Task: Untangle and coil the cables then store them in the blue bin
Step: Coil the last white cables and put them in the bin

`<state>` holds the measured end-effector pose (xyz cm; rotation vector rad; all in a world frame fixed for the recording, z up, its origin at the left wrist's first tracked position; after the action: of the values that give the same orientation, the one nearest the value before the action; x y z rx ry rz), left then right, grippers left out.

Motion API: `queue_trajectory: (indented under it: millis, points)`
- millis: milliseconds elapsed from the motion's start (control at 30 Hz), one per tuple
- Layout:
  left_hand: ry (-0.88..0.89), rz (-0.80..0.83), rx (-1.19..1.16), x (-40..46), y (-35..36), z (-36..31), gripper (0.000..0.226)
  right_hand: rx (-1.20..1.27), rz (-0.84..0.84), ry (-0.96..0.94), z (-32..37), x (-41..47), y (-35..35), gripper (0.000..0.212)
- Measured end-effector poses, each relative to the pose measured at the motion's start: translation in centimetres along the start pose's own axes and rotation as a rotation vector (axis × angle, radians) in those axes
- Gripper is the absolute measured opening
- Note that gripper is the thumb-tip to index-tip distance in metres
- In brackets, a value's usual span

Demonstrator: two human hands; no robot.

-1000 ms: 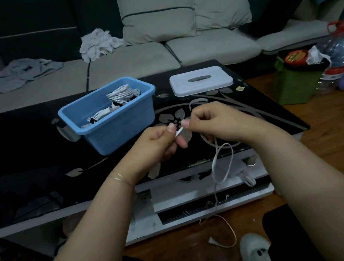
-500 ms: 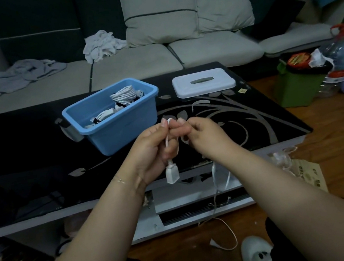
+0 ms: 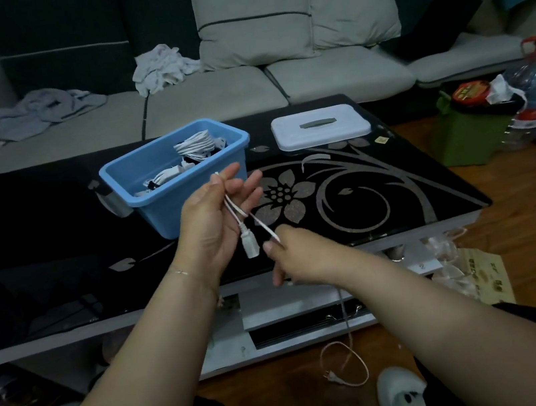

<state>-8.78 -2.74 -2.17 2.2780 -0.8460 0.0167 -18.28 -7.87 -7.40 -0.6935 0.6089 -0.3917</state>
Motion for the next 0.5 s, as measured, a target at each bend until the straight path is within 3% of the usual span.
queue_trajectory:
  millis: [134,334,401,501]
  points:
    - [0.146,0.117,0.408,-0.1,0.2,-0.1,0.031,-0.297,-0.047,-0.134,1.4,-2.1,0.3,0.023]
    - [0.314,0.599,1.301,-2.0,2.8,1.4,0.030,-0.455,-0.132,-0.223,2.3,-3.5,-1.9,0.024]
    - [0.307,0.658,1.415,-2.0,2.7,1.6,0.030,-0.434,-0.206,-0.218,2.2,-3.6,-3.7,0.020]
    - [0.203,0.675,1.328,-2.2,2.8,1.9,0.035,-0.337,-0.284,-0.153,1.4,-3.4,-6.5,0.028]
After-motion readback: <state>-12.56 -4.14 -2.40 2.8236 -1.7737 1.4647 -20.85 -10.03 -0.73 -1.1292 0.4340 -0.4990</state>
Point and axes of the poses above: each hand's wrist, its own x-axis towards the middle knuckle, its own y-axis out of the palm, z = x × y, the point moved 8 cm from there along x, towards the middle knuckle, and after that the axes turned 13 degrees about y, right-handed, at the moved point
